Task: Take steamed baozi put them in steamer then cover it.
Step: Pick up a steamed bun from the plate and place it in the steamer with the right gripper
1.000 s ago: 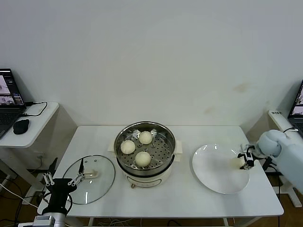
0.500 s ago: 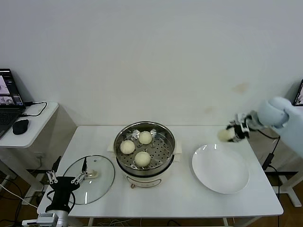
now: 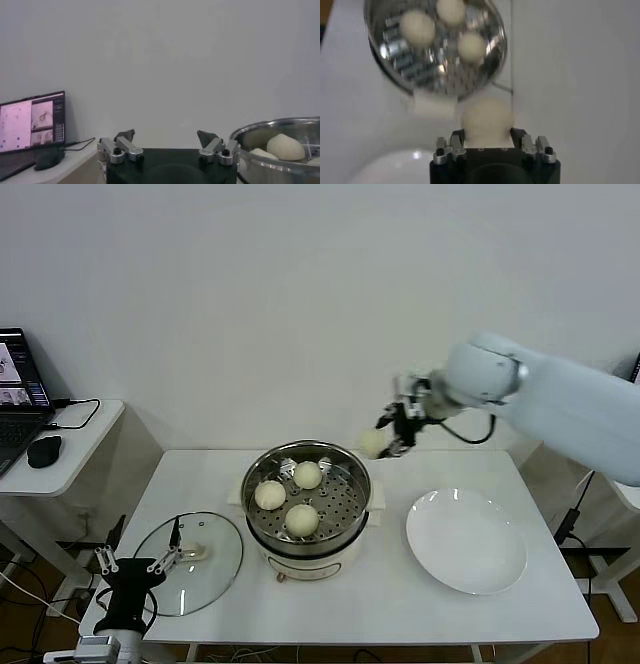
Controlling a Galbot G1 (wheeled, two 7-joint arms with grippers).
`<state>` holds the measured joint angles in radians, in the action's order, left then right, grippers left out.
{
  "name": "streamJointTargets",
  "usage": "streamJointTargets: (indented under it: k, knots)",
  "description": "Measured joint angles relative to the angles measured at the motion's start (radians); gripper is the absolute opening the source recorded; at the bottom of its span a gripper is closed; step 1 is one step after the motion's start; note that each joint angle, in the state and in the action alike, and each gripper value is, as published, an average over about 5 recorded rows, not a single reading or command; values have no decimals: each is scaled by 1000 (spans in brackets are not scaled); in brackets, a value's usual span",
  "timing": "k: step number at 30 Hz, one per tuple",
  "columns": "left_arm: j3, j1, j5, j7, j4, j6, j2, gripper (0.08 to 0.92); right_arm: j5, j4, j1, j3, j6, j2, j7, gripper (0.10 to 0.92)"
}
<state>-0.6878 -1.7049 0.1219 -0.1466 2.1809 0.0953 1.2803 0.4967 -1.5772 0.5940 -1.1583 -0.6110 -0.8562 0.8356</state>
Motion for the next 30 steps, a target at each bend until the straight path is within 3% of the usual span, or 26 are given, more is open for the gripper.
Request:
streamJointTargets:
  k: [9,26,30]
  knots:
    - [-4,4,5,0,6,0,6,823,41,42,-63,-47,-64,-105,-80,585]
    - [-5,2,5,0,3,0,15,823,-34,137,-205,-29,-103,-176,-135,586]
    - [-4,3,4,0,2,1,17,823,-37,138,-212,-11,-107,-173,-140,650]
